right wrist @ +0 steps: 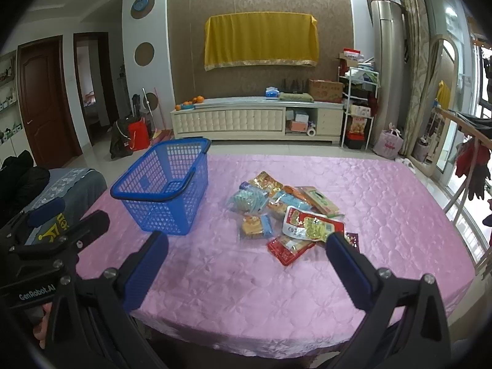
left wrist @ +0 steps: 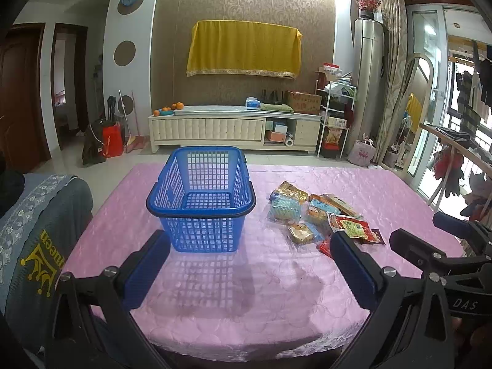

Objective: Organize snacks

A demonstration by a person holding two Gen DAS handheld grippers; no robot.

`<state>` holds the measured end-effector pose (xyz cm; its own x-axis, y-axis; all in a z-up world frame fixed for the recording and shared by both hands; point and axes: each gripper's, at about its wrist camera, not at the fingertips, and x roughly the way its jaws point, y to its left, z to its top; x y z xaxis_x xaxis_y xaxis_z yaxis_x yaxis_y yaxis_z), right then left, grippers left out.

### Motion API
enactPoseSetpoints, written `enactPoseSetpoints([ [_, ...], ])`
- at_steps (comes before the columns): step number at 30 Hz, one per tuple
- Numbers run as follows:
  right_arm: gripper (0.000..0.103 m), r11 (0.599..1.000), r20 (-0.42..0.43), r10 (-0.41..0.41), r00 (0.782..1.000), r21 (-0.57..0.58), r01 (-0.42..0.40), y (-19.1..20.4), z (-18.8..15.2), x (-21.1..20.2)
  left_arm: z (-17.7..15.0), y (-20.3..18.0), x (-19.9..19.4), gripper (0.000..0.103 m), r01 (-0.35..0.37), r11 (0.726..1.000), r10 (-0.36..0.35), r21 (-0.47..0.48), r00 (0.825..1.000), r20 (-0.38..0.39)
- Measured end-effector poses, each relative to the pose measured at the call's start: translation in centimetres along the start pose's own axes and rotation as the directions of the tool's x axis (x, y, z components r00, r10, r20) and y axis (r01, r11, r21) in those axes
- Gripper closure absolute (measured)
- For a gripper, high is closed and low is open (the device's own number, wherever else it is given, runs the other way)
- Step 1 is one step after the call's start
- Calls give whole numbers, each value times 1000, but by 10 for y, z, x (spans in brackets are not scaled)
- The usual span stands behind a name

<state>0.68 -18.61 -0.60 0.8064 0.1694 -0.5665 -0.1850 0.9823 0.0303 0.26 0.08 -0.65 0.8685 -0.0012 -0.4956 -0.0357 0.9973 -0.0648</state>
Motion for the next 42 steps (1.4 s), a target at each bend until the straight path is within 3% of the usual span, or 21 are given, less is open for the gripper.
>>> enactPoseSetpoints([
  [42,0,999,-34,28,999,20,-27,-7,-5,3,-1,-1,1,0,8,1000,-8,-9,1000,-21],
])
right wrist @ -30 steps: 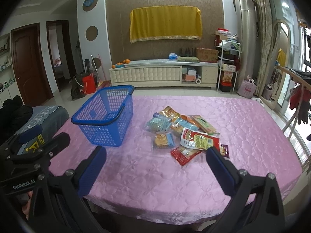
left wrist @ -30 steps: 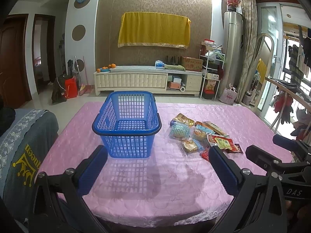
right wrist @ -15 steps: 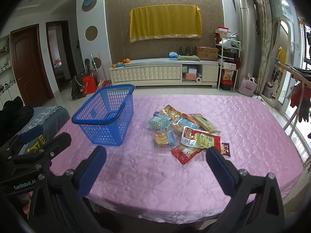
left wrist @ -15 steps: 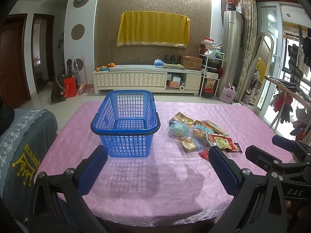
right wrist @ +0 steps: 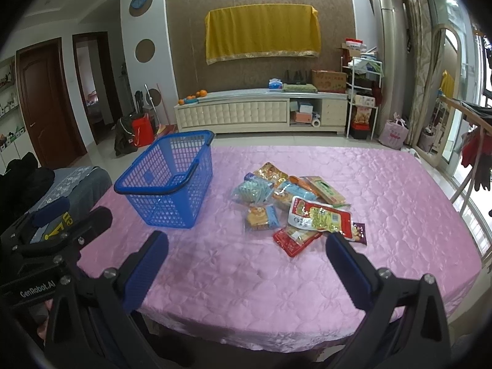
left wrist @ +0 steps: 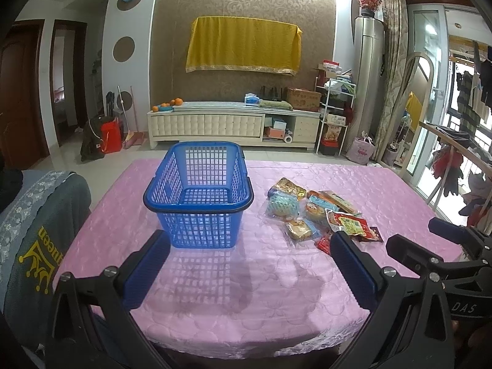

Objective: Organize snacks

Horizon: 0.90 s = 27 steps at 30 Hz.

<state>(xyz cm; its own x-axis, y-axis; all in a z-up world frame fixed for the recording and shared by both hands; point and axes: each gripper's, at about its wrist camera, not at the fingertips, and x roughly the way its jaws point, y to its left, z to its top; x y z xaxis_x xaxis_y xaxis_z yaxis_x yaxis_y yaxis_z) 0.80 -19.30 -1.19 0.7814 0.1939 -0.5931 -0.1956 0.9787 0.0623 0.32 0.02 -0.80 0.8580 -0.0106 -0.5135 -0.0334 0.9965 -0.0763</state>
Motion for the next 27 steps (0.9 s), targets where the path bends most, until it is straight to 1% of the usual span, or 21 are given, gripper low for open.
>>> enactPoseSetpoints([
  [27,0,1000,-7,-1,1000,-6,1,3,0,0,-2,3,1,0,12,1000,-12,-12,1000,-9],
])
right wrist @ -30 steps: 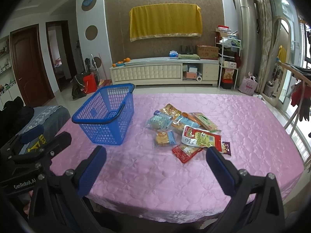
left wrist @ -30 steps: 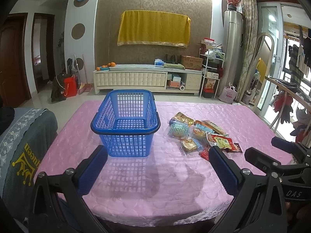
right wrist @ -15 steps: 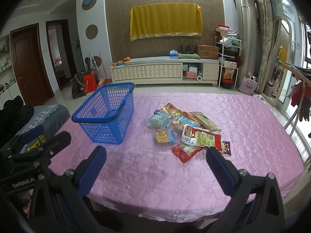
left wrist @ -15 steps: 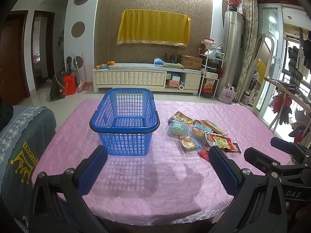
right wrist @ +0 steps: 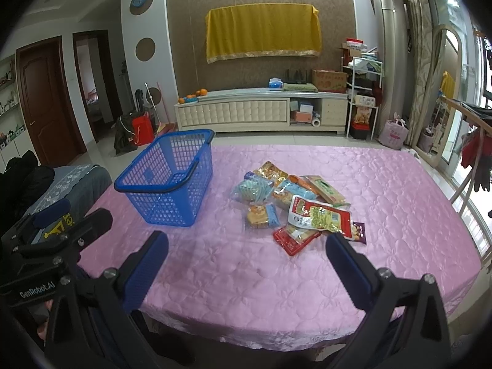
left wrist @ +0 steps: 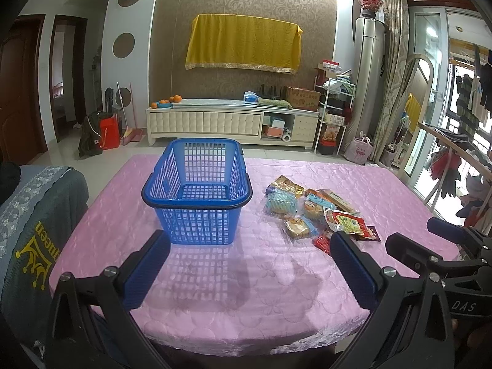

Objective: Organize snacks

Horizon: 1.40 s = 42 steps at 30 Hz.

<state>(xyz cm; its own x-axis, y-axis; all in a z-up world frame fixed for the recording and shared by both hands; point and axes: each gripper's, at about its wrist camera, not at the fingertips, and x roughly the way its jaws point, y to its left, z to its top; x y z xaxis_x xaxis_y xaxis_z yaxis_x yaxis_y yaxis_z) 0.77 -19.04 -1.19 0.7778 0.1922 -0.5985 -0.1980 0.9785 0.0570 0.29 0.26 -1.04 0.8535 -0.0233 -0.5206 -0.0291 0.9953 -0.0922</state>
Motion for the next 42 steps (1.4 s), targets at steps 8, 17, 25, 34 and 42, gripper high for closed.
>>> enactPoseSetpoints([
  [8,0,1000,-16,7,1000,7,-7,-4,1,6,-1,-4,4,0,-1,1000,2,5,1000,-16],
  [17,0,1000,-48,21,999,-5,-21,-36,8,24,7,-36,40,0,13,997,-6,77,995,-95],
  [25,0,1000,-107,-22,994,9,23,-79,6,51,16,-72,94,0,122,988,-97,100,969,-227],
  [34,0,995,-164,-59,985,73,72,-131,6,82,29,-119,153,0,166,976,-111,141,935,-337],
  [42,0,978,-237,-79,968,168,121,-179,0,121,31,-147,227,3,249,963,-171,105,862,-477],
])
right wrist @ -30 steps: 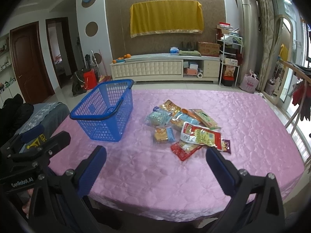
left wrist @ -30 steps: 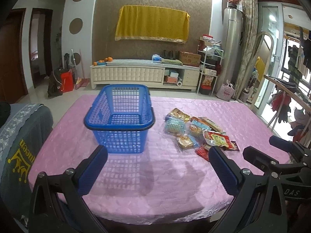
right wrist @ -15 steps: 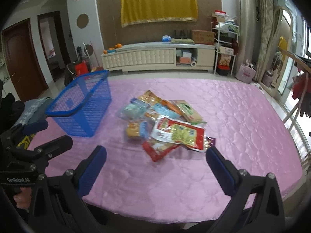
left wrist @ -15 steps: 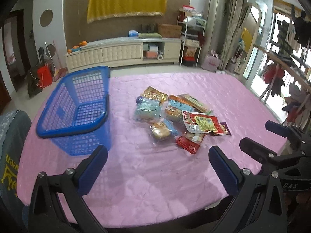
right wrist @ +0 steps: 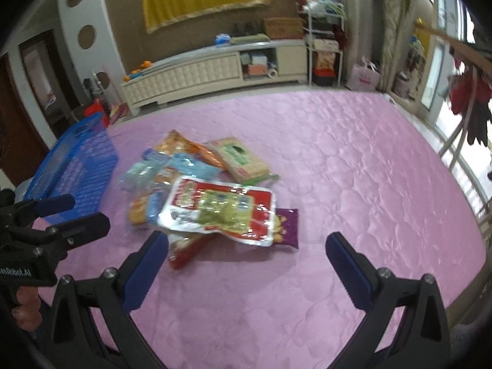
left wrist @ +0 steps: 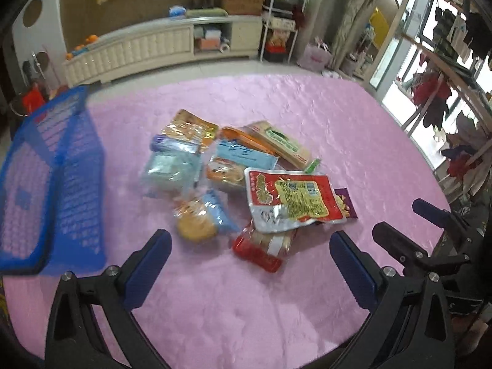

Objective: Organize snacks
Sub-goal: 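Reach the left gripper to the red-and-white sausage pack and grasp it, then grasp the green-labelled cracker pack with the right gripper while left holds sausage pack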

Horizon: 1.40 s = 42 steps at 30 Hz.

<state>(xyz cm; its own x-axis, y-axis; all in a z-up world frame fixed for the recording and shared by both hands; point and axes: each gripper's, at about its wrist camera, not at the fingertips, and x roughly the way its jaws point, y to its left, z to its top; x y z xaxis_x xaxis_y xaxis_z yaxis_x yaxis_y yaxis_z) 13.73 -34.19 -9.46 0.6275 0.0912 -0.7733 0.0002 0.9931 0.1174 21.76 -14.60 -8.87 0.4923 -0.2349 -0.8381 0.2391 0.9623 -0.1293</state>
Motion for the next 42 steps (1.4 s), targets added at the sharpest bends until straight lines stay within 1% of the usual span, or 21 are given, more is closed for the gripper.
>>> enactPoseSetpoints([
  [1,0,1000,-6,2,1000,14,-2,-5,1,6,5,-2,11,7,-5,1000,5,10,1000,-22],
  [3,0,999,-15,5,1000,32,-5,-10,4,16,13,-4,30,14,-37,999,39,30,997,-66],
  [6,0,999,-30,-2,1000,48,4,-17,5,31,21,-7,51,14,-14,999,19,47,994,-109],
  [8,0,998,-9,-55,998,13,55,-15,5,35,24,-8,65,14,-8,999,15,52,991,-135],
  [9,0,998,2,-68,998,-2,68,-16,6,37,26,-8,71,14,-10,998,18,55,990,-142],
  [10,0,997,9,-72,997,-13,72,-15,6,39,28,-7,77,17,-9,998,17,57,988,-151],
  [12,0,998,11,-61,998,-13,61,-19,7,45,29,-4,89,21,14,999,-6,42,983,-182],
  [14,0,999,-2,-37,999,10,37,-24,6,51,30,1,98,27,57,998,-55,3,976,-212],
  [17,0,999,-22,-26,999,39,27,-31,3,57,33,5,103,36,83,996,-84,-16,971,-222],
  [19,0,998,-31,-21,999,50,23,-34,1,60,34,4,104,48,95,995,-94,-9,971,-218],
  [20,0,998,-37,-21,999,56,23,-36,0,60,34,3,105,51,107,994,-106,-9,968,-226],
  [23,0,997,-45,-18,999,73,21,-40,-1,61,36,3,114,52,141,989,-145,-34,957,-251],
  [24,0,997,-44,-16,999,78,19,-41,-1,60,37,3,115,54,145,989,-150,-38,955,-255],
  [25,0,997,-42,-16,999,79,19,-41,0,59,38,3,114,59,151,988,-155,-38,954,-255],
  [26,0,997,-42,-16,999,77,20,-41,0,59,37,2,111,61,155,987,-160,-36,954,-255],
  [27,0,997,-43,-17,999,75,20,-40,0,58,37,-1,110,66,154,988,-156,-31,955,-252],
  [29,0,997,-46,-21,999,72,25,-40,-1,57,36,-3,106,82,126,992,-124,-8,963,-239],
  [32,0,997,-57,-30,998,72,34,-40,-2,56,33,-6,107,89,113,994,-109,6,965,-238],
  [33,0,997,-60,-28,998,72,32,-40,-3,56,32,-8,104,94,110,994,-103,18,967,-233],
  [37,0,999,-79,-15,997,48,18,-37,-3,53,26,-15,92,100,91,995,-81,44,977,-197],
  [42,0,999,-90,-41,995,-20,39,-33,1,48,22,-8,60,101,108,993,-103,43,987,-120],
])
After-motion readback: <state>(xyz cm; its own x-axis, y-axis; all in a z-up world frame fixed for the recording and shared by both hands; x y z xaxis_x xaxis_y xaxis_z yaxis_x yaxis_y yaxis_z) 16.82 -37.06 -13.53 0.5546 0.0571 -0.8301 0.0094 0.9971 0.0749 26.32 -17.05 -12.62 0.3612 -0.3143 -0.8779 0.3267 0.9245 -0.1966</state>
